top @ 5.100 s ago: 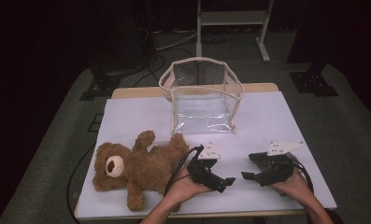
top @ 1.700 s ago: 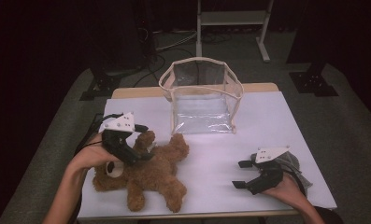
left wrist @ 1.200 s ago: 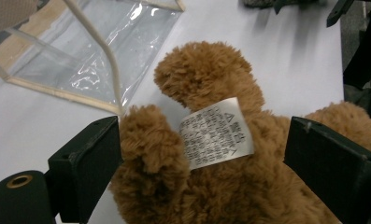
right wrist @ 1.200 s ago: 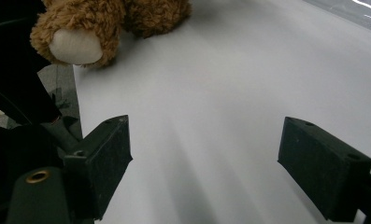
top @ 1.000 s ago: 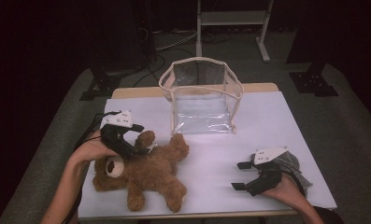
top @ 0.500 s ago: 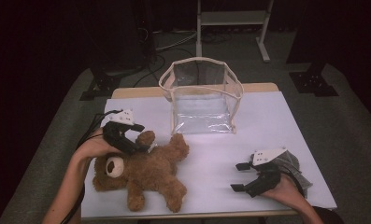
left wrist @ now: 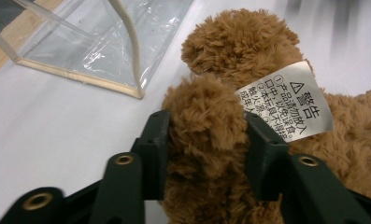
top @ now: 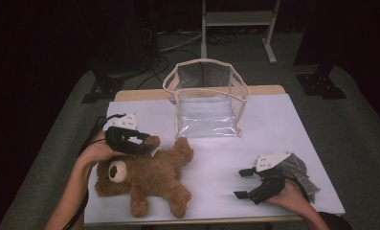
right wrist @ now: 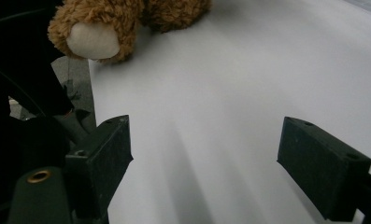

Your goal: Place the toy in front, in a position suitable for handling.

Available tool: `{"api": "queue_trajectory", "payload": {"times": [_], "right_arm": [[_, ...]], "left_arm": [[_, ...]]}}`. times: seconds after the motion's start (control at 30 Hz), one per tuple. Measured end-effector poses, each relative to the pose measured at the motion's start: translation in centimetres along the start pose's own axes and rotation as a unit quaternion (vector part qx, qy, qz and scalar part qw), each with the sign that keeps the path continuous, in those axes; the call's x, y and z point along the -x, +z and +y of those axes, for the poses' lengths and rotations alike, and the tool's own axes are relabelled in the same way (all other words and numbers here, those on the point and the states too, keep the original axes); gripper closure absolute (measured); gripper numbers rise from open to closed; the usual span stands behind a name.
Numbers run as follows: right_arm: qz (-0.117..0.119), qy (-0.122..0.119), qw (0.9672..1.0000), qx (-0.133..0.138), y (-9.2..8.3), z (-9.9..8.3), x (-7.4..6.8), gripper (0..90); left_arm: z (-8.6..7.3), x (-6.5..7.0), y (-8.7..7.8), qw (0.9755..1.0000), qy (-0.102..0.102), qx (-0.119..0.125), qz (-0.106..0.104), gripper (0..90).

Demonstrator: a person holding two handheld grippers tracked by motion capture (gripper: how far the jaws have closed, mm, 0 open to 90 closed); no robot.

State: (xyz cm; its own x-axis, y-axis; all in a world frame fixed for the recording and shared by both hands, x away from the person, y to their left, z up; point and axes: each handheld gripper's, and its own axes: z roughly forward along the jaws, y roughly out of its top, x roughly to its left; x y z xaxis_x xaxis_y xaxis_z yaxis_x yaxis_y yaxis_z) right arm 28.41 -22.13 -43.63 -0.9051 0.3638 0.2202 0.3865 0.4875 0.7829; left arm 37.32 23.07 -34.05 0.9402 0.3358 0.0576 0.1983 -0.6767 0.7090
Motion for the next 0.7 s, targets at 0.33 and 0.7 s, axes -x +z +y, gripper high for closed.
{"api": "queue_trajectory", "payload": {"times": [0.33,0.7], "right_arm": [[0.017,-0.012,0.9998,0.004,0.8,0.7,-0.8,16.8],[0.077,-0.037,0.9961,0.019,3.7,4.2,-3.1,22.4]], "left_arm": [[0.1,0.3,-0.2,0.9997,0.02,-0.007,0.013,71.7],[0.6,0.3,-0.1,0.9993,0.03,-0.02,0.012,72.8]]}}
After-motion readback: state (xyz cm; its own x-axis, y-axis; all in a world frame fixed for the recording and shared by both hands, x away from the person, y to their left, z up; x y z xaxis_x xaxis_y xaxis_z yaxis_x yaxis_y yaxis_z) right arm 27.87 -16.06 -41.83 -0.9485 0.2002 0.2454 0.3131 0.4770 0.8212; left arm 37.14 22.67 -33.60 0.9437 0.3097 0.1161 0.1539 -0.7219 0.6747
